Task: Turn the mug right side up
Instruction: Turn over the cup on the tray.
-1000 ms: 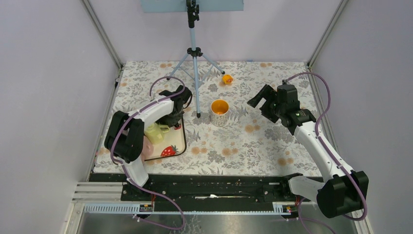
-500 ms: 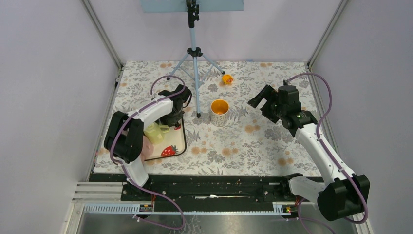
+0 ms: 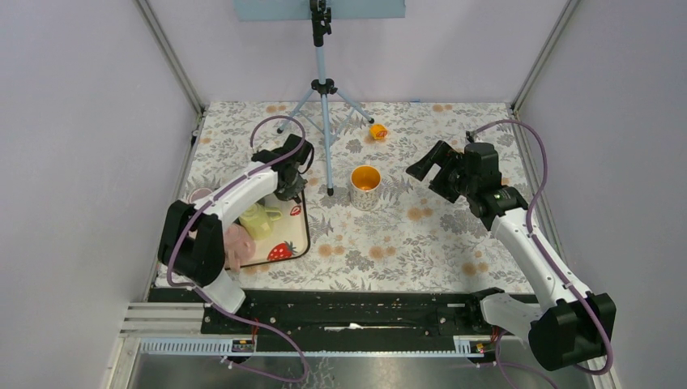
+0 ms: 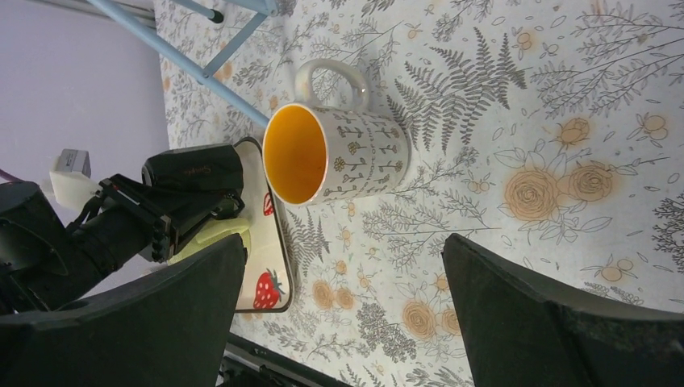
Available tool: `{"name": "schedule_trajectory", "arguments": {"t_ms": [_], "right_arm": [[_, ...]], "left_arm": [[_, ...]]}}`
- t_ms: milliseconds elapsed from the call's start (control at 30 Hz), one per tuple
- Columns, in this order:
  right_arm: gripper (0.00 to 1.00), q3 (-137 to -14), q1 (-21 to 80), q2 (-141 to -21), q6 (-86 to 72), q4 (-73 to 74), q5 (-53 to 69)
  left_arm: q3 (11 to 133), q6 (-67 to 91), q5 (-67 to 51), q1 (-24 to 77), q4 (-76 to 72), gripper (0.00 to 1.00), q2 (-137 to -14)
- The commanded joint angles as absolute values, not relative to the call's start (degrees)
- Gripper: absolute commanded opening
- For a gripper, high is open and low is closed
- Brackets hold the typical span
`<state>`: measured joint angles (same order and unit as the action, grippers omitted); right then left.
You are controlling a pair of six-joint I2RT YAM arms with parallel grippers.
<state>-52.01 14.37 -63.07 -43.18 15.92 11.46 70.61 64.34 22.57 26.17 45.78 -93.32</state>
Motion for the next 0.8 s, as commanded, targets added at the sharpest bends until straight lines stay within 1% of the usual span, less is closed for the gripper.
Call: {"name": "schedule_trajectory", "arguments": {"t_ms": [0, 100, 233, 767], "right_arm": [[1.0, -53.71, 14.85, -63.12, -42.13, 12.38, 15.07], [1.0, -53.73, 14.85, -63.63, -42.92, 11.1, 16.97], [1.0, -54.9, 14.85, -63.89, -43.02, 12.36, 16.61], [1.0, -54.12, 14.77, -60.59, -47.43, 10.41, 14.0]], "left_arm": [[71.51, 59.49, 23.63, 25.98, 41.95, 0.0, -87.38], [70.59, 56.75, 21.91, 25.94, 39.92, 0.0, -85.06], [70.27, 52.83, 18.08, 26.0, 36.96, 0.0, -82.19], [77.13, 43.69, 9.47, 25.99, 37.33, 0.0, -78.31]]}}
